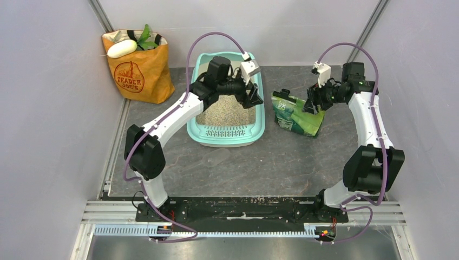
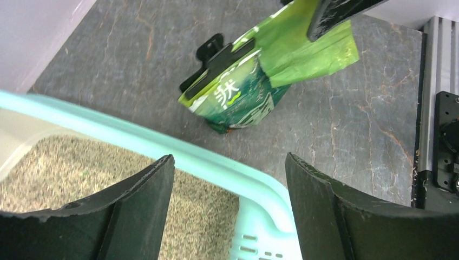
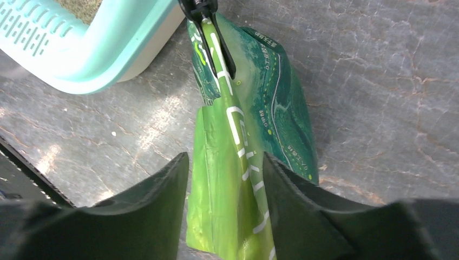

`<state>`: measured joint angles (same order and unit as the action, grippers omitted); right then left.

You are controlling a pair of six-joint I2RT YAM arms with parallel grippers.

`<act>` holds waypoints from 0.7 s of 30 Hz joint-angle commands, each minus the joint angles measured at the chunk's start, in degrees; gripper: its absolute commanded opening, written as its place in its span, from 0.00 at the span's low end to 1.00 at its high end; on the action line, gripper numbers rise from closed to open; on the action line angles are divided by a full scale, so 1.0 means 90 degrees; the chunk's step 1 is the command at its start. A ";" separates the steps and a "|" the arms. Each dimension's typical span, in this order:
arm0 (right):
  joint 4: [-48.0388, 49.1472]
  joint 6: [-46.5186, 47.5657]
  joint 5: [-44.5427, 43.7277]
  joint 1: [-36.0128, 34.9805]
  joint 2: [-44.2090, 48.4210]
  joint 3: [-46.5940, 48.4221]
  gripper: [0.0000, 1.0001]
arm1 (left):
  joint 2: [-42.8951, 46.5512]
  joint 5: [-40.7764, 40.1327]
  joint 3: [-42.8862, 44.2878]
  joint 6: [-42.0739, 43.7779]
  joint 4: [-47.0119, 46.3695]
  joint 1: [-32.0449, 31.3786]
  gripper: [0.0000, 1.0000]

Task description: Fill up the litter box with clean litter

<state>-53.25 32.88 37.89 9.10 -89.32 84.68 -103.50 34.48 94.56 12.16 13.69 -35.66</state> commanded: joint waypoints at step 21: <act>0.1806 -0.3651 -0.1963 0.0026 0.0915 0.1115 0.97 | 0.1373 -0.1861 0.1041 -0.0568 0.4518 0.2655 0.88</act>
<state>-38.22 5.19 27.88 9.13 -84.44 95.55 -96.18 20.03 105.97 6.70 46.35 -17.91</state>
